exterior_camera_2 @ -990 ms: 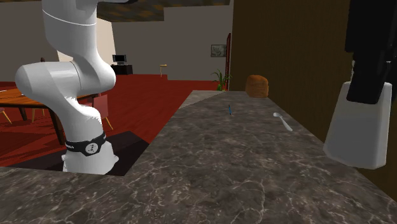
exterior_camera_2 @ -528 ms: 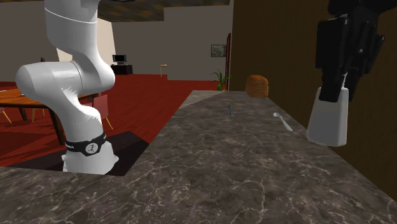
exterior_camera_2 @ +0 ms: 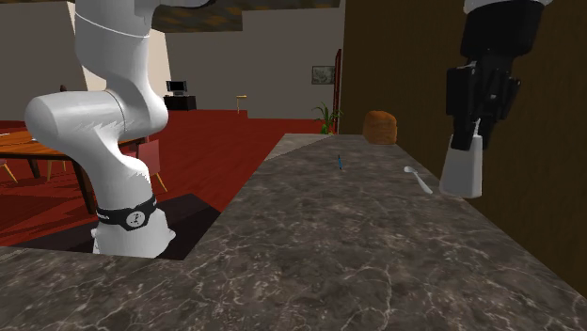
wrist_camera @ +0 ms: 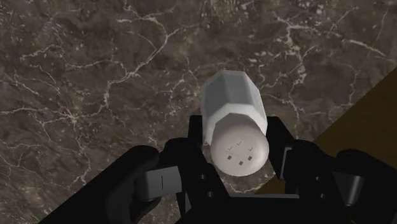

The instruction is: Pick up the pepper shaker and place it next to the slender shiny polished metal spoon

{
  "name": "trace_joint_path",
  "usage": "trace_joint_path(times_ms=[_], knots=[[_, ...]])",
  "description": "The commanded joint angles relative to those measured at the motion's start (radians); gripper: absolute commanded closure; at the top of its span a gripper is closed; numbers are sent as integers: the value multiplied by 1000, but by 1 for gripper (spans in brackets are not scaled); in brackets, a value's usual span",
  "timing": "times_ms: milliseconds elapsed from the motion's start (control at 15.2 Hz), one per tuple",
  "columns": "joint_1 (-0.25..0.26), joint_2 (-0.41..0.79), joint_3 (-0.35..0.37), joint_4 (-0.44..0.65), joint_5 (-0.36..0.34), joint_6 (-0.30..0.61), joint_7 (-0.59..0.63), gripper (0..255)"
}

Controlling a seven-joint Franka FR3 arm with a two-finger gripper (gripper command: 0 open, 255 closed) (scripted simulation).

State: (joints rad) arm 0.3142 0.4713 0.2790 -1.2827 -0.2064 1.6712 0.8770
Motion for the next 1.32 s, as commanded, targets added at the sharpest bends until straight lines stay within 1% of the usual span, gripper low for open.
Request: trace_joint_path(times_ms=[0, 330, 594, 858, 924, 990, 1254], knots=[[29, 10, 9, 7, -4, 0, 39, 255], [113, 63, 29, 50, -21, -2, 137, 255], [187, 126, 40, 119, -37, -17, 212, 255], [269, 210, 46, 227, -56, -48, 279, 255], [291, 236, 47, 263, -61, -59, 294, 255], [329, 282, 46, 329, -70, -81, 317, 255], [319, 275, 46, 262, -69, -22, 325, 255]])
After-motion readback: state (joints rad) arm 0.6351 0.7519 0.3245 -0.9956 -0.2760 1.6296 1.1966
